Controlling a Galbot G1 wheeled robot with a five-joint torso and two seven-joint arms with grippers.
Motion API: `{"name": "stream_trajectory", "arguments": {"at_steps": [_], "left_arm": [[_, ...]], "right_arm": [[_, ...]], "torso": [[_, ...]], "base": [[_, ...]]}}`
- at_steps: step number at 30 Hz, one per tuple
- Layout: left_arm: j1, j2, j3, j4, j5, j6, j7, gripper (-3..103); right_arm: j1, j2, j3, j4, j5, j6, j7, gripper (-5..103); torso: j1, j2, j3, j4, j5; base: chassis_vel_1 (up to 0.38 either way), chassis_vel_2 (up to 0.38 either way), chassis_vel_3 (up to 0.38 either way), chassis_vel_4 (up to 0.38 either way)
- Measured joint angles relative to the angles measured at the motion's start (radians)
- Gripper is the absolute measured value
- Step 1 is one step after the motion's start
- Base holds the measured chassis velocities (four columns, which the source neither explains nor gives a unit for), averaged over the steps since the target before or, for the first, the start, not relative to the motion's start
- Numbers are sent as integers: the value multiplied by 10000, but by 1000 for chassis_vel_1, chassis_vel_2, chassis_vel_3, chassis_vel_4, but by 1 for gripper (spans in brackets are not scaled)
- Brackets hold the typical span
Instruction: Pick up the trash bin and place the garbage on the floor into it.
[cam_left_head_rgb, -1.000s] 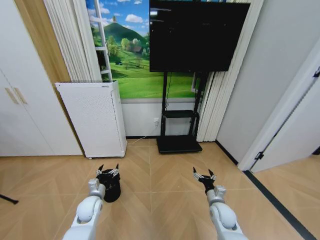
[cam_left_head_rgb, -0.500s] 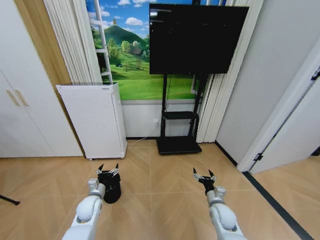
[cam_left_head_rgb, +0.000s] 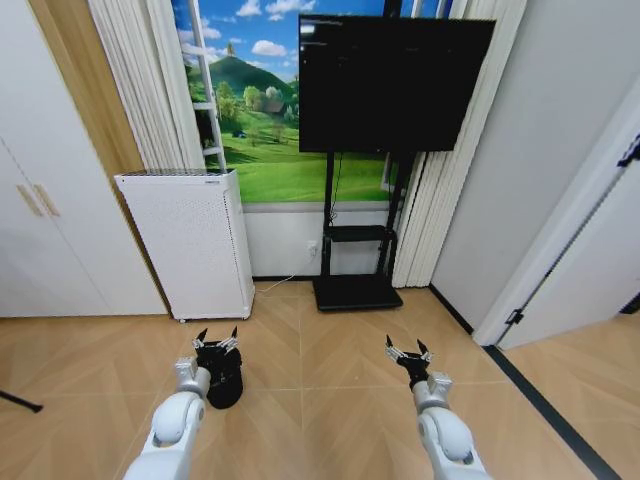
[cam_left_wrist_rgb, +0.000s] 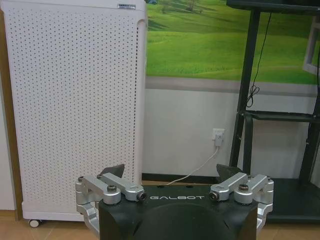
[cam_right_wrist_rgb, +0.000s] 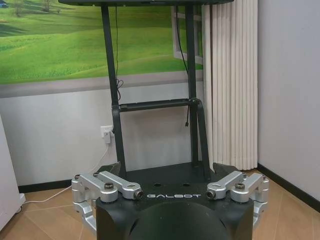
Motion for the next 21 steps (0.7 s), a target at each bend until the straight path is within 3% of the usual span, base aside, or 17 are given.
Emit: {"name": "stream_trajectory", "arguments": {"at_steps": [21], "left_arm": [[-72, 14, 87, 251, -179, -273, -87, 100]], "right_arm": [[12, 56, -53, 63, -77, -224, 145, 100]], "torso": [[372, 826, 455, 1, 0]], "base": [[0, 0, 0, 0]]}}
